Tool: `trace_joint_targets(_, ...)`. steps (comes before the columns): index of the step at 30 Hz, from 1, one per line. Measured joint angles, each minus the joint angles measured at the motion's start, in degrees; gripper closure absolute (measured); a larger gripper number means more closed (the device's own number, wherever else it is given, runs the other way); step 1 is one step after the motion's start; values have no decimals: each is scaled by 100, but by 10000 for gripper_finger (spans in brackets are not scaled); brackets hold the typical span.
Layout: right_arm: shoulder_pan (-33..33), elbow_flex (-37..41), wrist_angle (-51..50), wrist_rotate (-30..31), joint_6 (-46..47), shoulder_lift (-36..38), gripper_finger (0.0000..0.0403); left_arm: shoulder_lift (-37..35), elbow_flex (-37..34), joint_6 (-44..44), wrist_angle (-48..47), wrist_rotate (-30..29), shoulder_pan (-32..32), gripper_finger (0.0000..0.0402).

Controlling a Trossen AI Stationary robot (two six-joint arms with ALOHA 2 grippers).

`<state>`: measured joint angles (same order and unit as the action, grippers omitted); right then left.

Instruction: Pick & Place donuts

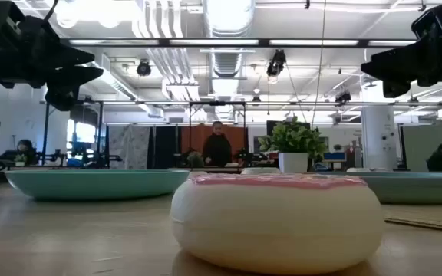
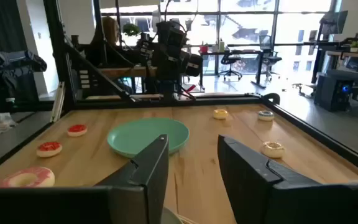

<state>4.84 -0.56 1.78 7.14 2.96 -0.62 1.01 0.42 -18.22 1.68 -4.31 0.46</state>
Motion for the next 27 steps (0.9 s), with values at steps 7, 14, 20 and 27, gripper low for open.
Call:
trace_joint_targets(7,2,2,0,0,0,0,279,-1,-2,0,2,-1,1,271)
trace_joint_targets(14,2,2,0,0,0,0,281,-1,-2,0,0,-1,0,271)
trace_joint_targets(20,0,0,0,0,0,1,274,-1,0,0,0,1,-1,271)
trace_joint_targets(27,0,0,-2,0,0,0,272,1,-2,0,2,-1,-1,271)
